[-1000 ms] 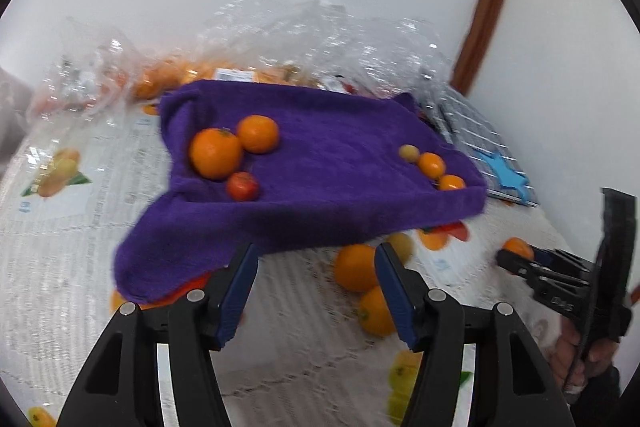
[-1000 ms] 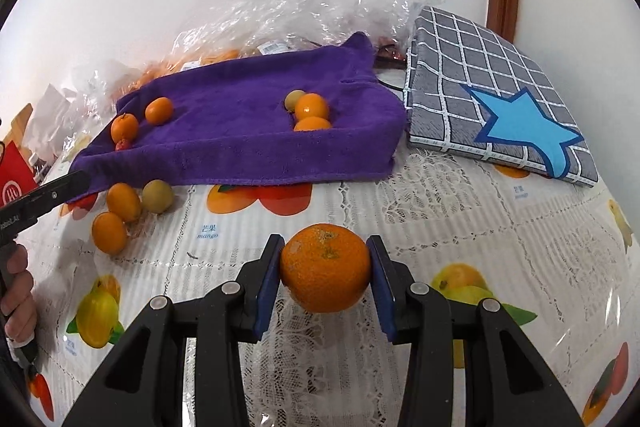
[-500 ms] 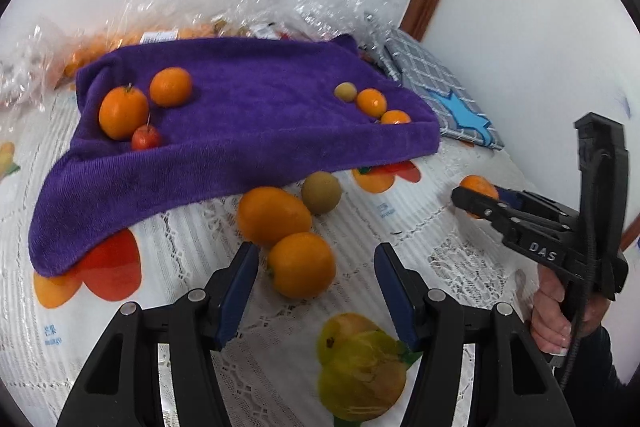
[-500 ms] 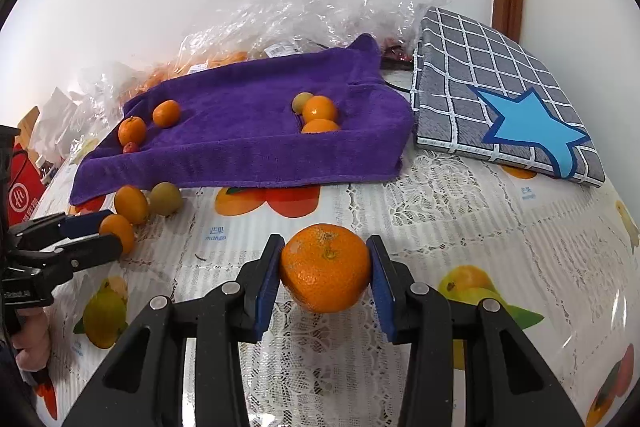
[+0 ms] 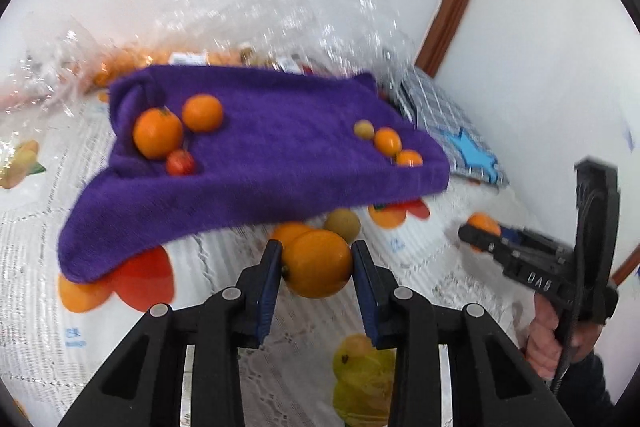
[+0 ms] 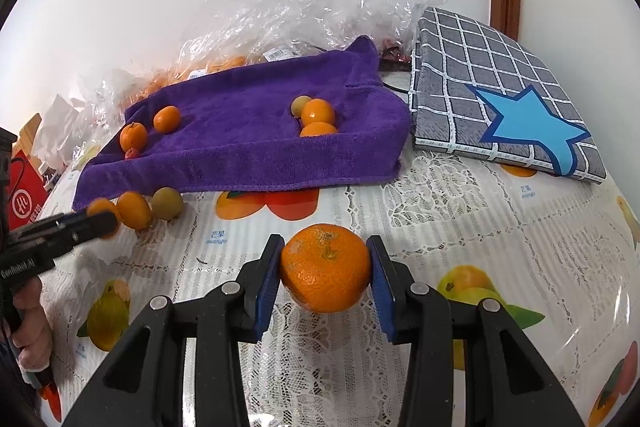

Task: Organize fruits
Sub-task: 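Carry both held oranges over the purple towel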

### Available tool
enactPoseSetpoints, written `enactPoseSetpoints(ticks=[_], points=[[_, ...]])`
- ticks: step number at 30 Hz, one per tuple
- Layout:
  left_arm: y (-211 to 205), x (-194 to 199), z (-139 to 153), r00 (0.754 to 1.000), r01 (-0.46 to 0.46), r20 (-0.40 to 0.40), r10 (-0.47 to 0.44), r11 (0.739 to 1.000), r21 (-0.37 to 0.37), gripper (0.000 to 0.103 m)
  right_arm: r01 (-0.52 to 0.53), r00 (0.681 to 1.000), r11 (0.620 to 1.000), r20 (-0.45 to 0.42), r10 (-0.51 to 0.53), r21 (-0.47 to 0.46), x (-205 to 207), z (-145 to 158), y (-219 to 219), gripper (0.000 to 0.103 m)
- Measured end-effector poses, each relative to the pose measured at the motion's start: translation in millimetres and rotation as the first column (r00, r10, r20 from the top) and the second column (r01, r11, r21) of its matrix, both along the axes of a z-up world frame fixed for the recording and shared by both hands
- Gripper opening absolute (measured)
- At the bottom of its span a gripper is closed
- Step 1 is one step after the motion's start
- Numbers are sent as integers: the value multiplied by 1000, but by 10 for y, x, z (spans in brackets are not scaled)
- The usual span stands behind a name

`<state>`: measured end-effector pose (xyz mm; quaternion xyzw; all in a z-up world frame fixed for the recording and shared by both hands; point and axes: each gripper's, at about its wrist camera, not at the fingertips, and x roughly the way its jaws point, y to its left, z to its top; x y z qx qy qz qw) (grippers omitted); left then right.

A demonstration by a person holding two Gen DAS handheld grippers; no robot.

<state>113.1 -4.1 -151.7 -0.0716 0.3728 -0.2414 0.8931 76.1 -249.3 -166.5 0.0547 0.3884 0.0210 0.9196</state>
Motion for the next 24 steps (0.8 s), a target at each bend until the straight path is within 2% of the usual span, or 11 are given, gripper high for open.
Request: enactPoseSetpoints(ticks=[4, 11, 16, 24], points=[[147, 22, 78, 998, -50, 25, 51, 998, -43, 33, -1, 1000, 1000, 13, 1, 15, -19, 16, -18, 42], [329, 35, 188, 986, -141, 81, 144, 989, -39, 33, 24, 1000, 998, 12, -25, 49, -25, 38, -90, 42], [520, 104, 222, 976, -207, 59, 212, 975, -78, 33, 14, 1000, 998, 13, -15, 61, 58, 123, -80, 42], [741, 297, 297, 952, -299, 37, 304, 948, -105, 33, -44, 993, 998, 110, 40, 36, 422, 513, -22, 42]])
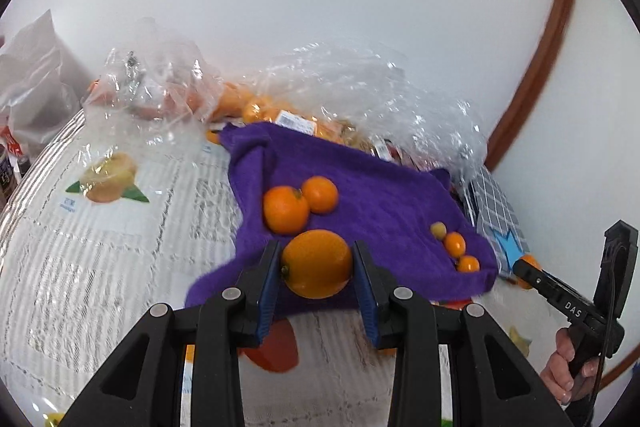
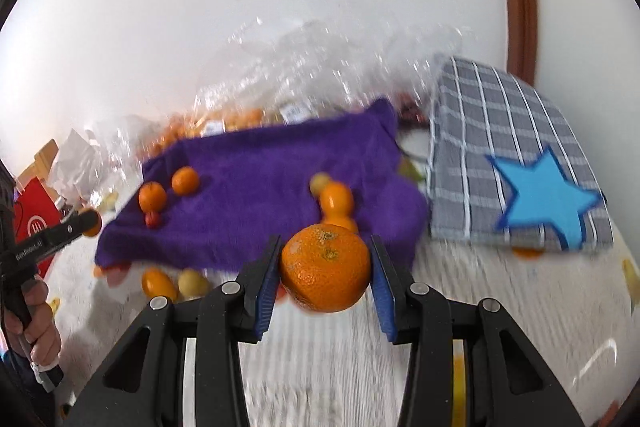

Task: Organize fruits
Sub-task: 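Carry both held oranges over the purple towel, then open both grippers to set the oranges on the towel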

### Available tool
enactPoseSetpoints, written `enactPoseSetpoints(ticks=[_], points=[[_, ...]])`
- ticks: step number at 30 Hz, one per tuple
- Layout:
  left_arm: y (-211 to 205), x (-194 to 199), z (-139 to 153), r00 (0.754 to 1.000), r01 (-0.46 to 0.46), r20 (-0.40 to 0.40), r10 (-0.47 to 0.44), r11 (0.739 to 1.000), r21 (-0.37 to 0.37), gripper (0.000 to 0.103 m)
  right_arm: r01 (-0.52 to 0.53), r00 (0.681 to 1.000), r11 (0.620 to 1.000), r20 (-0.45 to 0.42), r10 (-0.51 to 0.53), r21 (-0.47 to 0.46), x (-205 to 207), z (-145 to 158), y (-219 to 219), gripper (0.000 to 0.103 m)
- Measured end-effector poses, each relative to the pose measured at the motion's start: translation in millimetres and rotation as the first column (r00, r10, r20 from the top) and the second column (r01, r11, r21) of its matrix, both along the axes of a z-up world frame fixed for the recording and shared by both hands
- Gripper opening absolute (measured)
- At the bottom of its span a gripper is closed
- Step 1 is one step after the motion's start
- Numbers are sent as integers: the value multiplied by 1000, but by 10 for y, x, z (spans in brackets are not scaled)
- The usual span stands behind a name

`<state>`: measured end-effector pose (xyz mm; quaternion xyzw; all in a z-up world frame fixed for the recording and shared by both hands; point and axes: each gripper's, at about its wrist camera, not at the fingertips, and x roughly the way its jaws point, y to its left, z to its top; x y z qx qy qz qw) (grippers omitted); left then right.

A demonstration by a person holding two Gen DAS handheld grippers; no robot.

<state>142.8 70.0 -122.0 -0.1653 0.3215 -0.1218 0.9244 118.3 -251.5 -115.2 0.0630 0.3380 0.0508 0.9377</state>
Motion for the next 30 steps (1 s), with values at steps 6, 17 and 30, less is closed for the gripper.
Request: enactPoseSetpoints(ticks=[6, 17, 30], points=[[-87, 295, 164, 1000, -13, 22, 13, 1000, 16, 33, -55, 998, 998, 19, 54, 8, 381, 46, 98, 42], [-416, 735, 24, 1000, 21, 15, -21, 1000, -15, 33, -149, 985, 989, -87, 147, -10, 897, -339, 302, 42], [-598, 769, -243, 999, 42, -22, -42, 998, 41, 34, -188, 975, 980, -135, 179, -61, 909, -536, 458, 42]])
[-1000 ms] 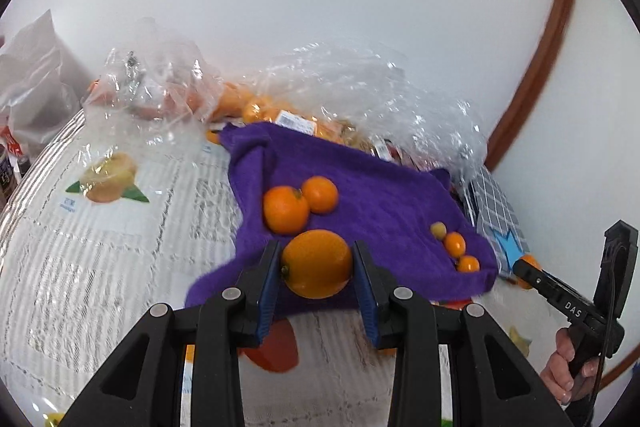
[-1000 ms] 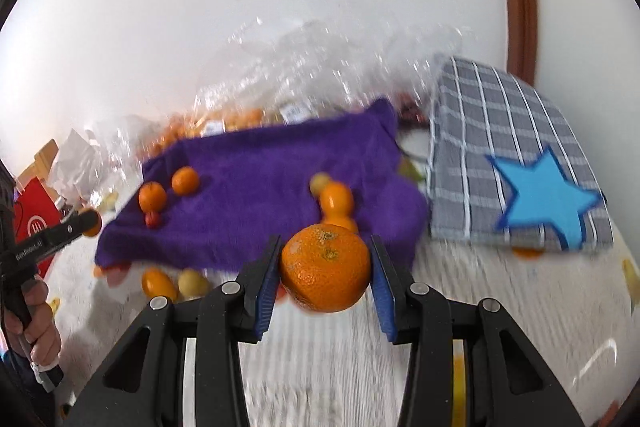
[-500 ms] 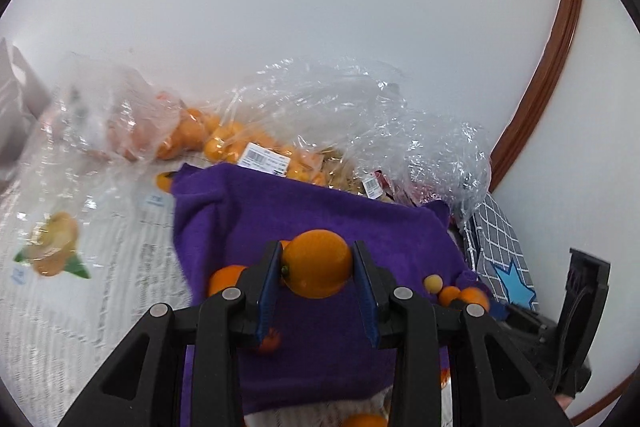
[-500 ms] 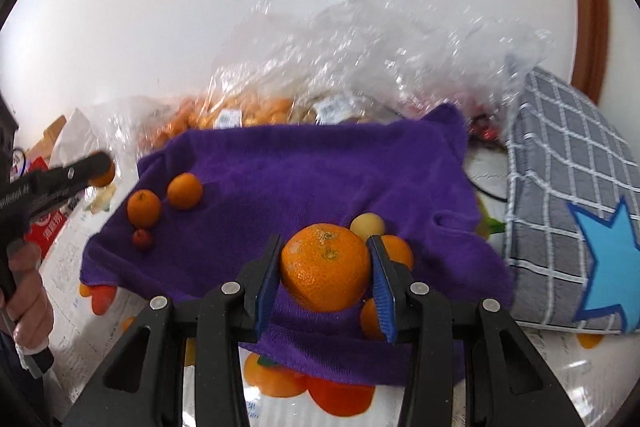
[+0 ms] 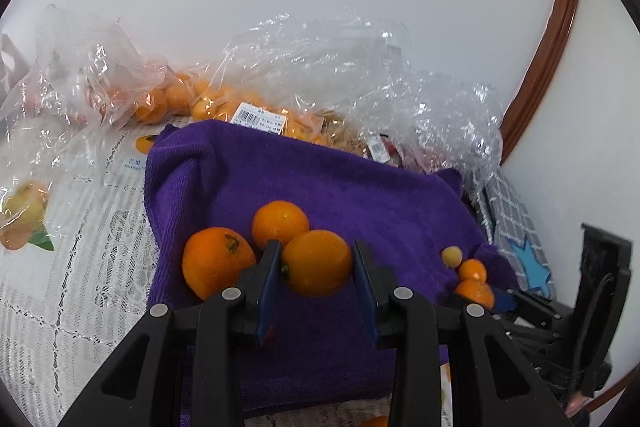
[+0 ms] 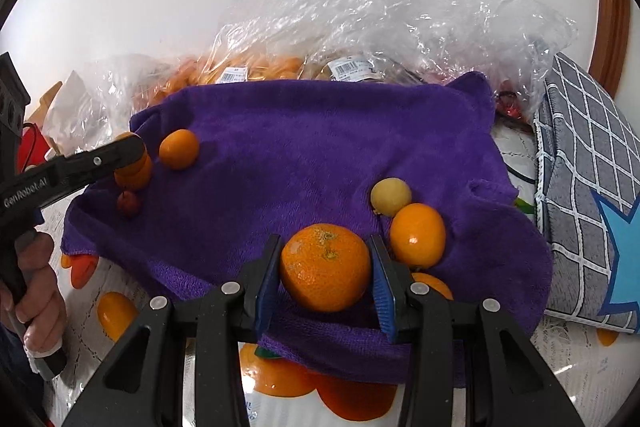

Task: Organize fruits
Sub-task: 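Open both grippers to set the oranges on the towel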

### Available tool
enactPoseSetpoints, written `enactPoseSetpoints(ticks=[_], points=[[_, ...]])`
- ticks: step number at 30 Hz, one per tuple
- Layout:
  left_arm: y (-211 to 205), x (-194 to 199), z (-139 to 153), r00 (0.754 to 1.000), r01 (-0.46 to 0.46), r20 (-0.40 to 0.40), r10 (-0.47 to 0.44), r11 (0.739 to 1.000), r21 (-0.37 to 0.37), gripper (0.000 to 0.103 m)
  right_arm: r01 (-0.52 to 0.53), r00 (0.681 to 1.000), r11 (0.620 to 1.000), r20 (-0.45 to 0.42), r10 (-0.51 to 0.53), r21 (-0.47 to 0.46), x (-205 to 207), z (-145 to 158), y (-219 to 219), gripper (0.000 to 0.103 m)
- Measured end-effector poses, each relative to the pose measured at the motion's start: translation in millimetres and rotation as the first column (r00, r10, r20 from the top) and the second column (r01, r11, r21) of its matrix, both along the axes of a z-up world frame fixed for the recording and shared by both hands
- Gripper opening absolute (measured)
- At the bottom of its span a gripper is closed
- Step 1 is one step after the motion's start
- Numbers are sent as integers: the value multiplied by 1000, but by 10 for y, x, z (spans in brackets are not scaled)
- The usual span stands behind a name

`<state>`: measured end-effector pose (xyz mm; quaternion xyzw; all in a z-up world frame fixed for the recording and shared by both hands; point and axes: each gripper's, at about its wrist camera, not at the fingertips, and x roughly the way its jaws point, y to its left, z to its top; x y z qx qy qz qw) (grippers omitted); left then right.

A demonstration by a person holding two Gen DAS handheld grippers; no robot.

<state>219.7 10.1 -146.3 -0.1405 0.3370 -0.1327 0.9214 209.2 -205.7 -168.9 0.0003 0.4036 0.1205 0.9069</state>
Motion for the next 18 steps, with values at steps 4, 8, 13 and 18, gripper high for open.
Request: enactPoseSetpoints(ticks=[4, 8, 13, 18], points=[[-39, 6, -29, 1000, 3, -9, -3, 1000, 29, 34, 1, 1000, 1000, 6, -1, 1, -8, 3, -7, 42], [-29, 16, -49, 1000, -8, -21, 9, 999, 44, 34, 5, 1000, 1000, 15, -5, -2, -33, 26, -10, 43], [-49, 34, -64, 999, -13, -32, 15, 997, 70, 34, 8, 999, 1000, 50, -9, 21, -92, 103, -52, 51], [-61, 51, -81, 999, -9, -42, 13, 997, 81, 34, 13, 999, 1000, 51, -14, 20, -97, 108, -53, 52]])
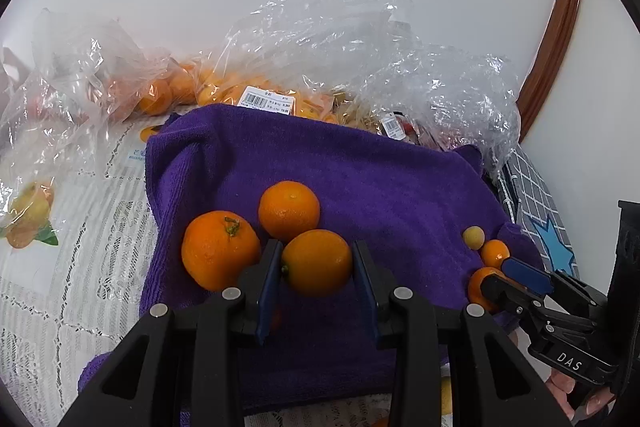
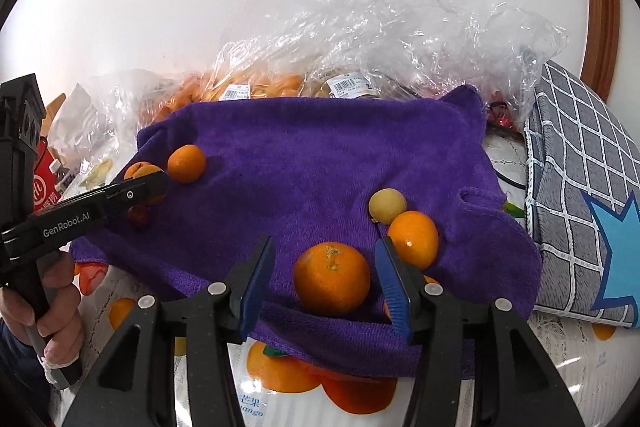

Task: Organize fruits
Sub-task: 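Open both grippers to set the oranges on the towel, then lower the right gripper and grasp the pale yellow-green citrus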

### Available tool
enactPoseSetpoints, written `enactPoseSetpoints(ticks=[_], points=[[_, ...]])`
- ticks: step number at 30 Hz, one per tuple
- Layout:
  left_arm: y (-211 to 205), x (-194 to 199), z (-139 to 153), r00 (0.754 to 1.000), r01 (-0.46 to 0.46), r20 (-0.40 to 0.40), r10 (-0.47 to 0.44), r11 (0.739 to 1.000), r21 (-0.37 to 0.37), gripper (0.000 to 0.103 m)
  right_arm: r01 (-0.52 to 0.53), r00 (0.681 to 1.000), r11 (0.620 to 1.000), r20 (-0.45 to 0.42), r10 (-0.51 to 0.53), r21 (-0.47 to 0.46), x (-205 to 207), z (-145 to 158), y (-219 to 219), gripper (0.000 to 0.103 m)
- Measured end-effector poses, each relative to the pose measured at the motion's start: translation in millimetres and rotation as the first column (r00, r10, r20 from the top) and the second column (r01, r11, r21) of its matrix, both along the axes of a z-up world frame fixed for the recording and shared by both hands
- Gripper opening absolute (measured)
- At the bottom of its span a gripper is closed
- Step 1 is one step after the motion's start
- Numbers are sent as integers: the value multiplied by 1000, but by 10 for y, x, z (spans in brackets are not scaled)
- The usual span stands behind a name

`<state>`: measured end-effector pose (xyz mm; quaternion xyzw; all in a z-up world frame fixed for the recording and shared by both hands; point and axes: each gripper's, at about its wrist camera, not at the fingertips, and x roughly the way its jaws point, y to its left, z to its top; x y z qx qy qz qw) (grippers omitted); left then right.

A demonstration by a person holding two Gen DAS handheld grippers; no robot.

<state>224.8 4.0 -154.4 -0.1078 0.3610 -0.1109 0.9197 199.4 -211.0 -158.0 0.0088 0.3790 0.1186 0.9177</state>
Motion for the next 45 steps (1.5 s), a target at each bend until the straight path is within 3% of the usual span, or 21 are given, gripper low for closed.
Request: enactPoseSetpoints(ticks=[14, 22, 34, 45], points=[[-17, 23, -34, 1000, 13, -20, -13, 1000, 4, 34, 35, 999, 999, 13, -35, 11, -21, 13, -52, 52], [-12, -33, -3, 1000, 16, 9, -16, 1000, 0, 38, 83, 995, 997, 49, -83, 6, -143, 91, -73, 52], [72, -296, 176, 988, -41, 147, 38, 999, 11, 44, 128, 988, 992, 85, -128, 8, -636, 362, -87, 52], [306, -675, 210, 985, -68, 155, 74, 997, -43, 46, 143, 978, 989, 155, -136, -35, -1146, 597, -15, 57]])
